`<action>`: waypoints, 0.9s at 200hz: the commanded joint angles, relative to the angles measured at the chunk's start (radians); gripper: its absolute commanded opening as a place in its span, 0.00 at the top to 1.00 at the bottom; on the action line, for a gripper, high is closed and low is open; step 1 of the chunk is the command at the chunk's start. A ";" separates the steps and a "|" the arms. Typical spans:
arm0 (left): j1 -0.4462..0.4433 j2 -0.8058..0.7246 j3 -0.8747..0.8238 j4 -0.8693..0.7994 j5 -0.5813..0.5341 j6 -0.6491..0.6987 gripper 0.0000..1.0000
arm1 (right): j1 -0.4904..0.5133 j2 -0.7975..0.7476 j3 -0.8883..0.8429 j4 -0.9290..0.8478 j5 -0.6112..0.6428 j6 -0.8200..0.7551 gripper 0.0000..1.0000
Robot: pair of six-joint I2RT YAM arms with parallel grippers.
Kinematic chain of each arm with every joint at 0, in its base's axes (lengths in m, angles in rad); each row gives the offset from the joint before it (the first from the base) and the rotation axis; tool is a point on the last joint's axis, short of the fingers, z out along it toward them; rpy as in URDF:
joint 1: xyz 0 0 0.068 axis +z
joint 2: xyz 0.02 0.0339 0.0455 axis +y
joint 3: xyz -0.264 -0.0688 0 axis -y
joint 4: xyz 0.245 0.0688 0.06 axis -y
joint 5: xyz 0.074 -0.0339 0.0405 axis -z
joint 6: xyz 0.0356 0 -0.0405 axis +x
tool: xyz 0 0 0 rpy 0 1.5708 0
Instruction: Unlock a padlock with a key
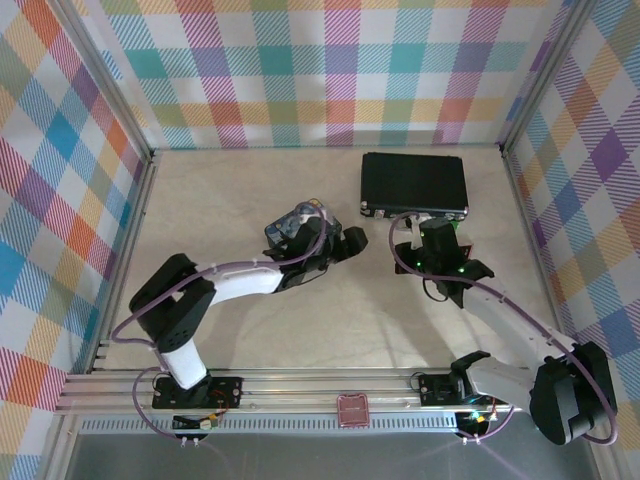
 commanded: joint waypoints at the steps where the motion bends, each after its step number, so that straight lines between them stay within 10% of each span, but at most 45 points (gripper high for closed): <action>1: 0.026 0.038 0.017 0.035 -0.010 -0.014 0.13 | -0.008 -0.045 0.015 -0.030 0.046 0.028 1.00; 180: 0.129 -0.456 -0.273 -0.344 -0.112 0.220 0.18 | -0.010 0.111 0.026 0.119 -0.246 0.067 1.00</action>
